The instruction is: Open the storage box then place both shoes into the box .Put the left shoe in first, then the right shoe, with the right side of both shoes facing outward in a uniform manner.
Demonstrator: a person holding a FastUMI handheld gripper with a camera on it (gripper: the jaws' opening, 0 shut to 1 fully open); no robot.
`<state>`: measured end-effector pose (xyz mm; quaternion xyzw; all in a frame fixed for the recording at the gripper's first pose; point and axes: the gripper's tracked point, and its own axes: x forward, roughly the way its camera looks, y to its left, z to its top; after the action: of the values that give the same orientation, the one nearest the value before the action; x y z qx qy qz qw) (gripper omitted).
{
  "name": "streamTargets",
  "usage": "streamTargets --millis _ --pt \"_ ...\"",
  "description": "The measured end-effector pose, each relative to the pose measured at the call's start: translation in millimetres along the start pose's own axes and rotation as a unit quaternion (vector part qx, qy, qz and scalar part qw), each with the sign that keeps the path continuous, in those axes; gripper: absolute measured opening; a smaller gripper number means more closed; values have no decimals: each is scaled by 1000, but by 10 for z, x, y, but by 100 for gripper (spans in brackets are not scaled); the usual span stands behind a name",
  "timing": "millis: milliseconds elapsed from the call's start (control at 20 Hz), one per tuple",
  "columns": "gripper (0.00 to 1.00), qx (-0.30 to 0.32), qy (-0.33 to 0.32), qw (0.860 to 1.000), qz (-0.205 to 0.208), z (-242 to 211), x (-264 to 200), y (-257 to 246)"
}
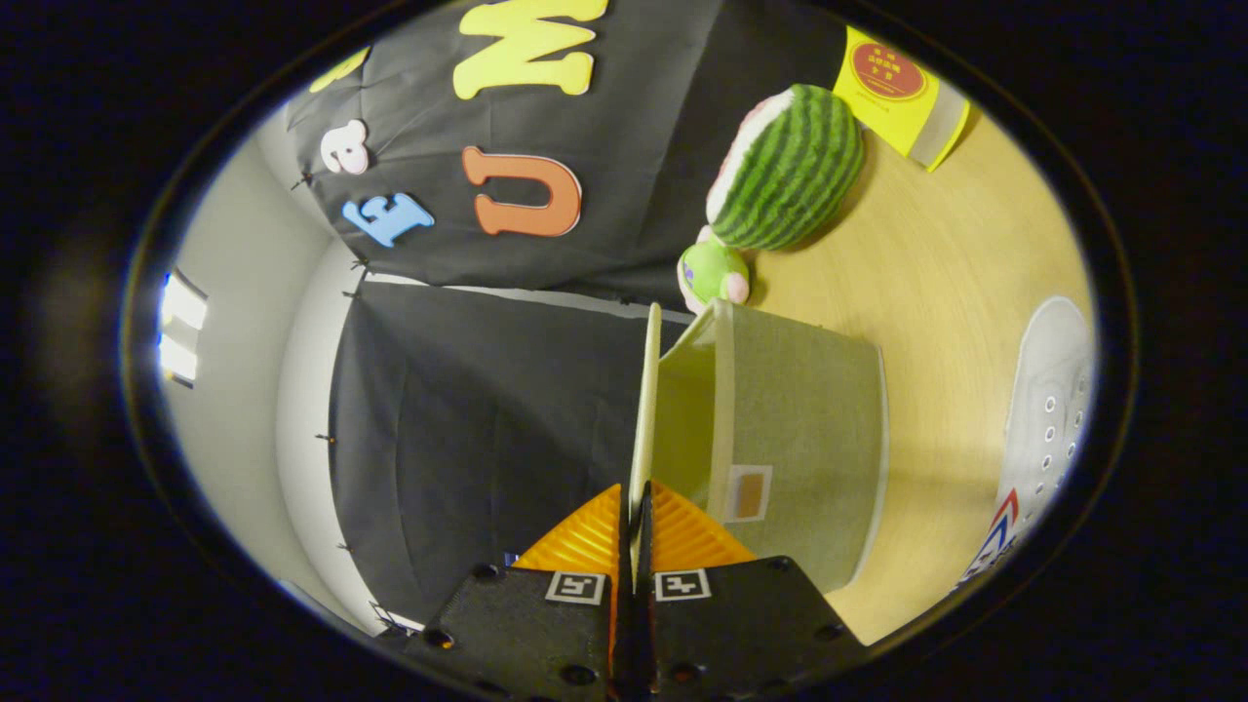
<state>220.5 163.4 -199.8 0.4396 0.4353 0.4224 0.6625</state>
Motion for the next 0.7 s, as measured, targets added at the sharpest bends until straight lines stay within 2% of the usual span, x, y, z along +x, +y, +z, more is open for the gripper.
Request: streamTargets --millis 350,700 --pt "5 -38 -17 999 -3 -227 203 663" --pt "5 -90 -79 992 -33 -356 744 1327"
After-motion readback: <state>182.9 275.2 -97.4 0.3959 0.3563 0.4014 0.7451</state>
